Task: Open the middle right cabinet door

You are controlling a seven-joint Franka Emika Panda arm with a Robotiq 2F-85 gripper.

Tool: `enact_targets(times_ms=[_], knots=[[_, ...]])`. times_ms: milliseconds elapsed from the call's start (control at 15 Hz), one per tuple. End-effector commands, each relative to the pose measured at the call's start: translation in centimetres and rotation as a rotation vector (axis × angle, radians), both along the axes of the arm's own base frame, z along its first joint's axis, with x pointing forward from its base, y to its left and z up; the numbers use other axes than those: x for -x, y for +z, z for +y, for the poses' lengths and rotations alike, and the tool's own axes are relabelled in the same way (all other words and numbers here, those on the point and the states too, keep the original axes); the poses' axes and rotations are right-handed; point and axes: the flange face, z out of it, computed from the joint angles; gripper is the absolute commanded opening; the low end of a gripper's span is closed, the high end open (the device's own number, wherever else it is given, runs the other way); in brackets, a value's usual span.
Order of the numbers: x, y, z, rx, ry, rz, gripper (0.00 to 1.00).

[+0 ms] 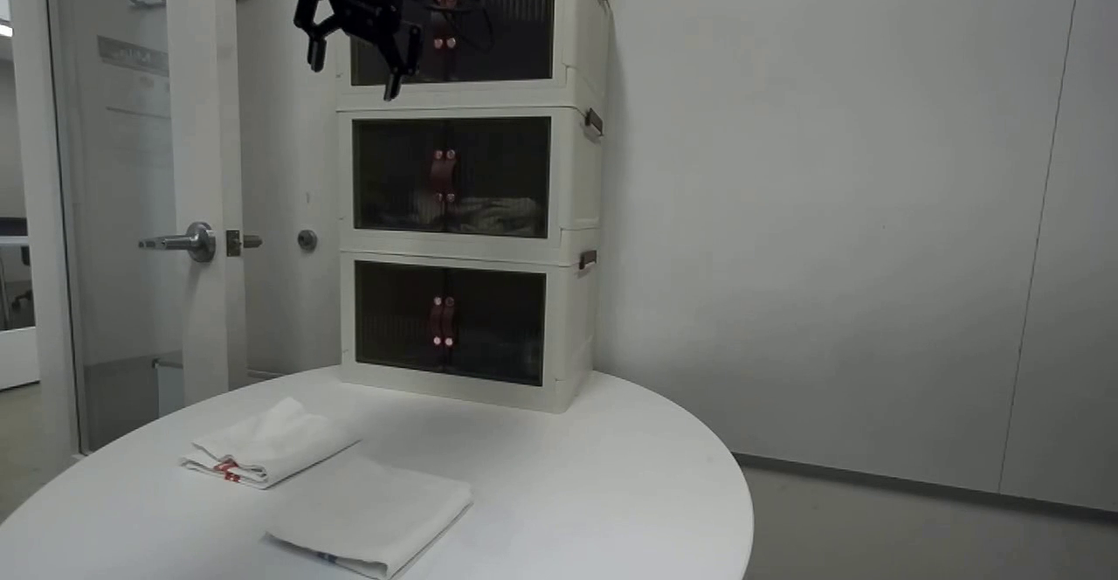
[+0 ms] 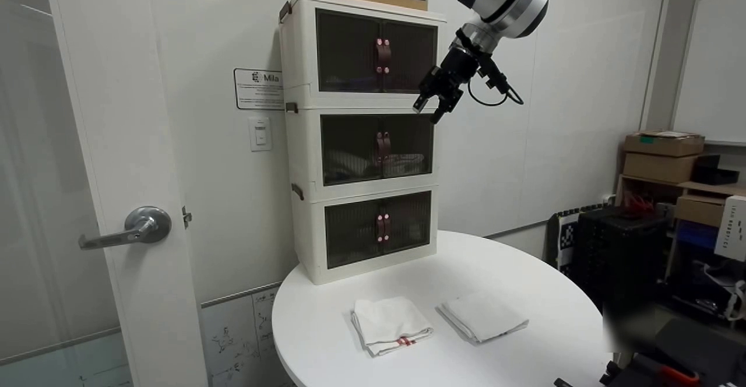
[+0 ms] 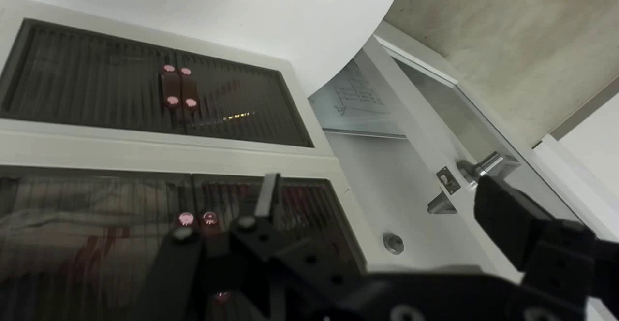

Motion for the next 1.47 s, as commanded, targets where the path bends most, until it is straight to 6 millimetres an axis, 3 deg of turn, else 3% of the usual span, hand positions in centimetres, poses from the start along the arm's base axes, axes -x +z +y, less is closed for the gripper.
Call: enact_targets(times_ms=[0,400,733,933,1400], knots=[[-1.7,0.7,-1.4,-0.017,0.007,-0.120,1.00],[-4.1,-1.7,-4.3,-0.095,0.092,-0.201,1.00],[-6.7,-4.7,-6.5,-0.169,0.011,-0.252,1.00],[-8.7,-6.2,-5.9,-0.198,-0.032,-0.253,1.00],[-12.5,-9.4,-1.5,-0.117,0.075,-0.228,1.00]])
